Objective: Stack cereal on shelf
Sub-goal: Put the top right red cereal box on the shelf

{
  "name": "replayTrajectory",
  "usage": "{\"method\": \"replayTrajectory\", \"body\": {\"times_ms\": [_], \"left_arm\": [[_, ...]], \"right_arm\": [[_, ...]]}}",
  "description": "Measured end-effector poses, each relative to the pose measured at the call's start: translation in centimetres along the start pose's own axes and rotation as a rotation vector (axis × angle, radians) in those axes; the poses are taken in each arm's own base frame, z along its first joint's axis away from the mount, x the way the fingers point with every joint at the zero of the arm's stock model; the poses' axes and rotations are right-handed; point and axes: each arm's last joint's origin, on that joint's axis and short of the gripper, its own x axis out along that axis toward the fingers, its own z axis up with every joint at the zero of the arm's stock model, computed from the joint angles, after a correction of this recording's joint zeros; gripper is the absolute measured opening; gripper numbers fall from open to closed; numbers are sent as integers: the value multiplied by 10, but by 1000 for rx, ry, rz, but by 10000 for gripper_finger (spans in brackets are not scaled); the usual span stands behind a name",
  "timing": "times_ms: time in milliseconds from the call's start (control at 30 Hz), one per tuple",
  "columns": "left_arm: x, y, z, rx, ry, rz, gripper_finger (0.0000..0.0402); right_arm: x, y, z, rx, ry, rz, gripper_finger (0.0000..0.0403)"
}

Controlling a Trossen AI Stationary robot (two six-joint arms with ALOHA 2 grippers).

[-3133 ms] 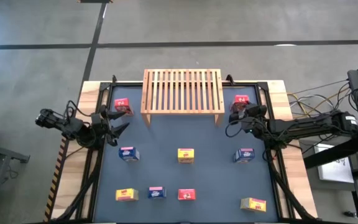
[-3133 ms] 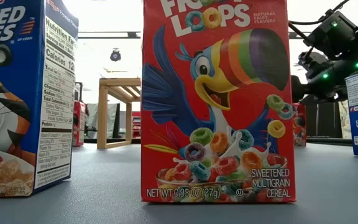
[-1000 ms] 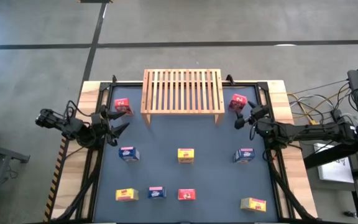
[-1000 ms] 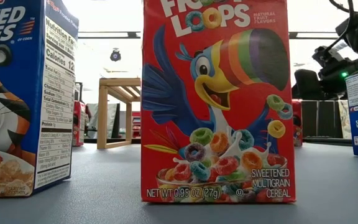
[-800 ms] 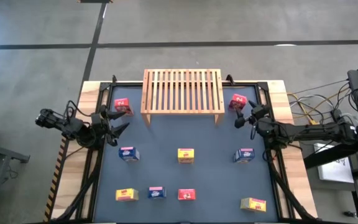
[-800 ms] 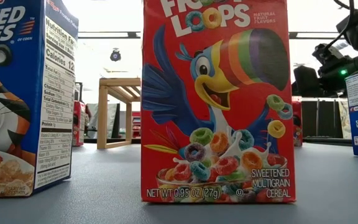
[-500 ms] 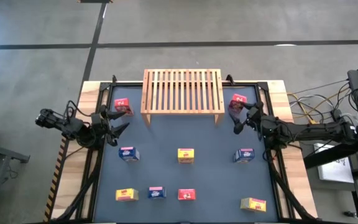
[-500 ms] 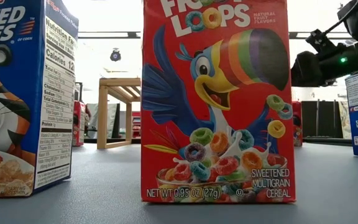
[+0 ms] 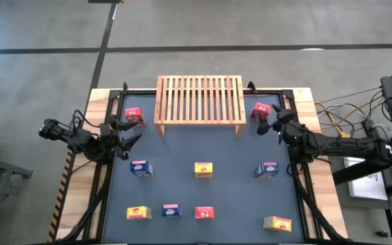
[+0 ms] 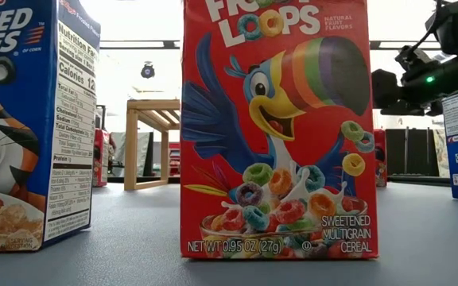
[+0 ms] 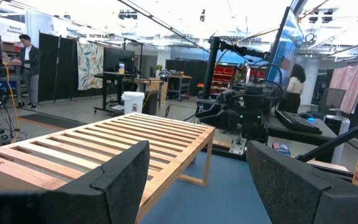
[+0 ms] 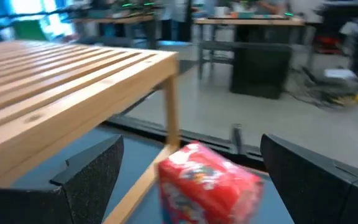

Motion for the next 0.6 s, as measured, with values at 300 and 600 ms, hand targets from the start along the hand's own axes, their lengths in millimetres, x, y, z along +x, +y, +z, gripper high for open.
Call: {"method": "replayTrajectory", "body": {"times_ms": [300,600], "left_arm": [[0,0,0,0,0,0,254],[0,0,0,0,0,0,254]], "right_arm": [[0,0,4,114,-29,-9,368],[-1,2,16,288,-56,11,368]]}}
